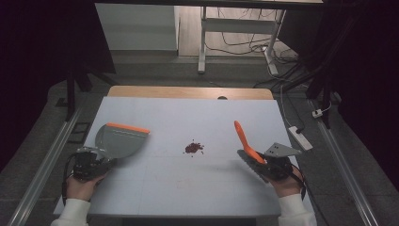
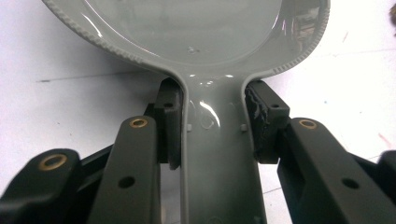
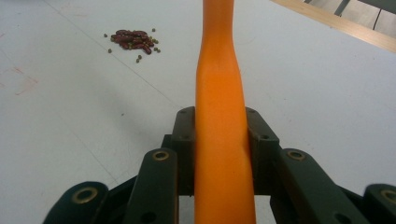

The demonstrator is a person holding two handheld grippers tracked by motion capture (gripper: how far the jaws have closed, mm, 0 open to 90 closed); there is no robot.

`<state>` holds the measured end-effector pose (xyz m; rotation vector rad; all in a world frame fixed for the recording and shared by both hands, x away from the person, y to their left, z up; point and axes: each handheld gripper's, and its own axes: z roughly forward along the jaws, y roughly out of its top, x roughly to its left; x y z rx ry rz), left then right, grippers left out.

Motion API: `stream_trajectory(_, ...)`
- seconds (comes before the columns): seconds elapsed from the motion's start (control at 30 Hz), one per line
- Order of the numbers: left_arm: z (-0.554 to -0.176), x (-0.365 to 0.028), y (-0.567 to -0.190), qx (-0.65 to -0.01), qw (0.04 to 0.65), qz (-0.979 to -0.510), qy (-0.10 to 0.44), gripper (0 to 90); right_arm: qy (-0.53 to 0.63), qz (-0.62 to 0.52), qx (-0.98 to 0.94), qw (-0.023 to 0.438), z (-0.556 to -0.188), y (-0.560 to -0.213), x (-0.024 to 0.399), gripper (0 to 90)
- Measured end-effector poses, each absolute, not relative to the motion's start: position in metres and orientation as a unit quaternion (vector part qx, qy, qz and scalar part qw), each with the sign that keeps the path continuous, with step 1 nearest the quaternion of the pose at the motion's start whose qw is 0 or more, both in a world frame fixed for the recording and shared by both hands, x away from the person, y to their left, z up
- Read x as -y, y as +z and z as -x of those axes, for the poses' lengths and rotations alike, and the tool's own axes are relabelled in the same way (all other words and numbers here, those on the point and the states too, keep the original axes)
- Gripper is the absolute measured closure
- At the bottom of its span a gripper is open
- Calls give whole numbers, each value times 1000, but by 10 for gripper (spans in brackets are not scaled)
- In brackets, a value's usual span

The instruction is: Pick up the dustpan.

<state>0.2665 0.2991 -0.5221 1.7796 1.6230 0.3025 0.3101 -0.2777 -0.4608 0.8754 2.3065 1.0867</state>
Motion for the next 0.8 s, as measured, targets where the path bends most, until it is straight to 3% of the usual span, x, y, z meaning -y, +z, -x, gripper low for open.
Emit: stream_trajectory(0.8, -266, -306, -515, -580, 399, -697, 136, 619, 408, -321, -825, 222, -309, -456, 279, 694)
